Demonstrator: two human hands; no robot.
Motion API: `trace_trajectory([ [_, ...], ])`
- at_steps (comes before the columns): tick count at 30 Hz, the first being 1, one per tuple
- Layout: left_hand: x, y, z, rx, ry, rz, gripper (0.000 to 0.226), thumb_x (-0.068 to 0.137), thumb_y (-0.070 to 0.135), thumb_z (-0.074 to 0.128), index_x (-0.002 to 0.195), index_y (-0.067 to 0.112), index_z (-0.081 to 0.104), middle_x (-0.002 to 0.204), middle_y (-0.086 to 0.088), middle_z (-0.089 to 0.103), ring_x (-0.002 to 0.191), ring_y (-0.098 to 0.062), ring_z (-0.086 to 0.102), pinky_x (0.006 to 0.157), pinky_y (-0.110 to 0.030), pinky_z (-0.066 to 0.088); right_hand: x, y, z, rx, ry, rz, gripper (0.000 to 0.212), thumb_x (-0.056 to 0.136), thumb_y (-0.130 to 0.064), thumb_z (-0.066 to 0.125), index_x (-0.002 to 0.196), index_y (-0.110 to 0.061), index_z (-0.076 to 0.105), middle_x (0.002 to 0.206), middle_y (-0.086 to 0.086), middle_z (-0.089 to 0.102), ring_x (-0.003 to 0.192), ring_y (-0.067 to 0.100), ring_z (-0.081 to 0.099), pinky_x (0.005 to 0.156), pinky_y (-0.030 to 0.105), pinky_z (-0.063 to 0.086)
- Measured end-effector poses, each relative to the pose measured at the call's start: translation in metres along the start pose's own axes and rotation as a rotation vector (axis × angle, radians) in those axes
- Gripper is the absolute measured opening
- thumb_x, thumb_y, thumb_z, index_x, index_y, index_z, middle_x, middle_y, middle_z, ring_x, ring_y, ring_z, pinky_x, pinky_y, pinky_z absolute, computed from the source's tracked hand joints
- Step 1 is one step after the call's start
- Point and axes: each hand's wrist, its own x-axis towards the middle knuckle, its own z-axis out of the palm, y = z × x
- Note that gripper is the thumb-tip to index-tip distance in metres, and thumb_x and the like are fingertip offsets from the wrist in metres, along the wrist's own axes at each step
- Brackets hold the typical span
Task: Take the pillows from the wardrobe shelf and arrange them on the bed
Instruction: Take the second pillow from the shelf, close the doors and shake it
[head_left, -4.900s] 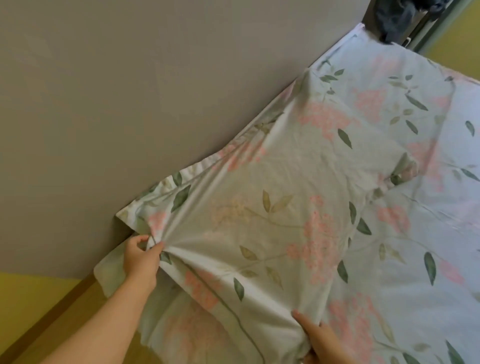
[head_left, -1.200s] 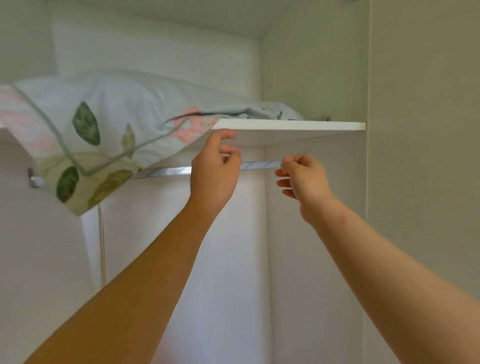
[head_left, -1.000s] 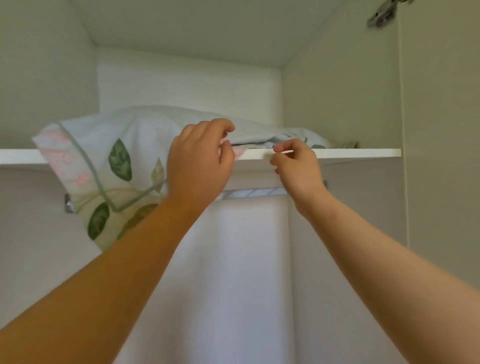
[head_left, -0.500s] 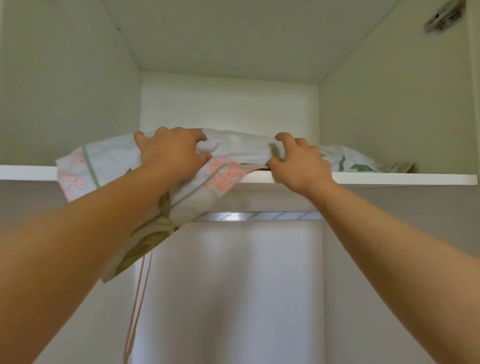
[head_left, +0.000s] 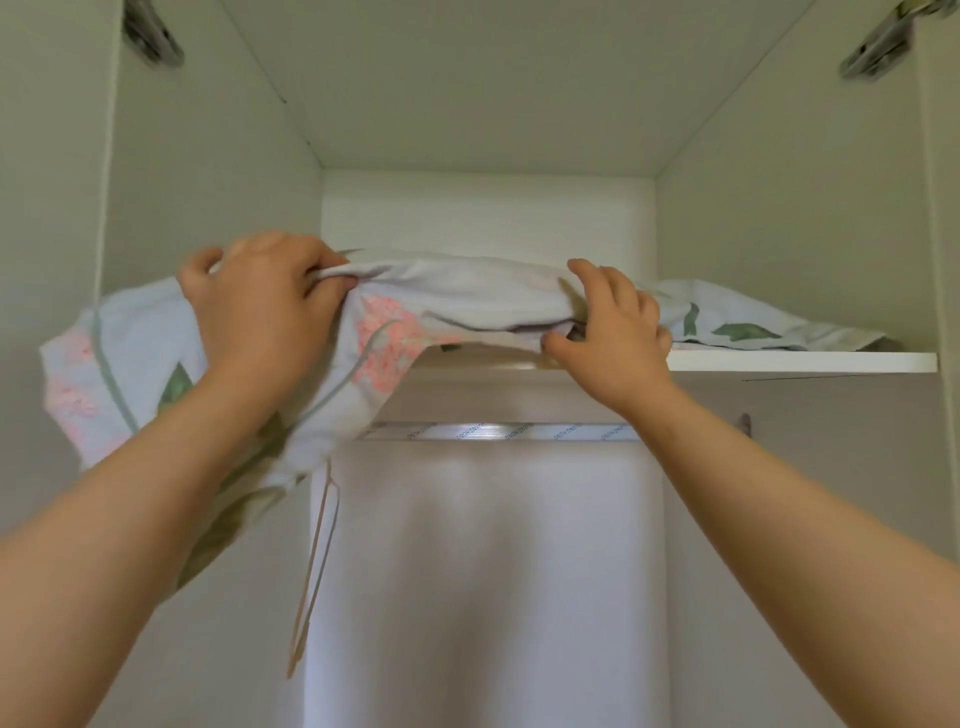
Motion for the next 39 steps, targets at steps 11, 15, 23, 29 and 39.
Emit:
trace_trajectory([
  [11, -0.062, -0.017, -0.013, -0.082, -0.123, -0.135, 0.043, 0.074, 0.052, 0.041, 0.085, 0.025, 0.073, 0.077, 0.001, 0.059, 0.086, -0.027, 0.059, 0.095, -0.047, 0.030, -0.001, -0.027, -0.001, -0.044, 0.068, -0.212, 0.031, 0.086, -0.008, 0.044, 0.107, -0.019, 0.064, 0.108, 0.005, 0.068, 0.110, 0.027, 0.051, 0.095, 0.036, 0.029],
  [15, -0.045, 0.002, -0.022, 0.010, -0.219, -0.122, 0.041, 0.083, 0.053, 0.036, 0.085, 0.028, 0.069, 0.083, 0.006, 0.051, 0.104, -0.024, 0.048, 0.103, -0.045, 0.021, -0.011, -0.020, 0.008, 0.011, 0.163, -0.272, 0.028, 0.082, -0.009, 0.043, 0.094, -0.009, 0.068, 0.087, 0.012, 0.070, 0.091, 0.032, 0.059, 0.086, 0.037, 0.036],
  [23, 0.004, 0.048, 0.031, 0.241, -0.465, 0.124, 0.053, 0.090, 0.060, 0.026, 0.135, 0.035, 0.036, 0.146, 0.000, 0.036, 0.138, -0.022, 0.026, 0.111, -0.059, 0.005, -0.035, -0.005, 0.015, 0.104, 0.213, -0.332, 0.020, 0.068, -0.005, 0.047, 0.076, -0.008, 0.066, 0.061, -0.002, 0.051, 0.065, 0.016, 0.042, 0.071, 0.031, 0.029],
  [29, -0.012, 0.045, 0.049, 0.245, -0.248, 0.224, 0.030, 0.096, 0.036, 0.036, 0.102, 0.014, 0.056, 0.102, -0.006, 0.060, 0.100, -0.028, 0.055, 0.099, -0.040, 0.024, -0.043, -0.003, 0.019, 0.000, 0.270, -0.384, 0.022, 0.059, 0.001, 0.057, 0.072, -0.015, 0.067, 0.056, -0.006, 0.055, 0.058, 0.019, 0.049, 0.066, 0.031, 0.032],
  [39, -0.033, 0.031, 0.016, 0.161, -0.184, 0.254, 0.031, 0.090, 0.031, 0.035, 0.079, 0.015, 0.059, 0.075, -0.002, 0.063, 0.073, -0.027, 0.060, 0.080, -0.033, 0.028, -0.066, -0.003, 0.015, 0.040, 0.265, -0.435, 0.029, 0.058, 0.001, 0.055, 0.076, -0.018, 0.069, 0.063, -0.003, 0.066, 0.072, 0.009, 0.044, 0.067, 0.015, 0.021],
])
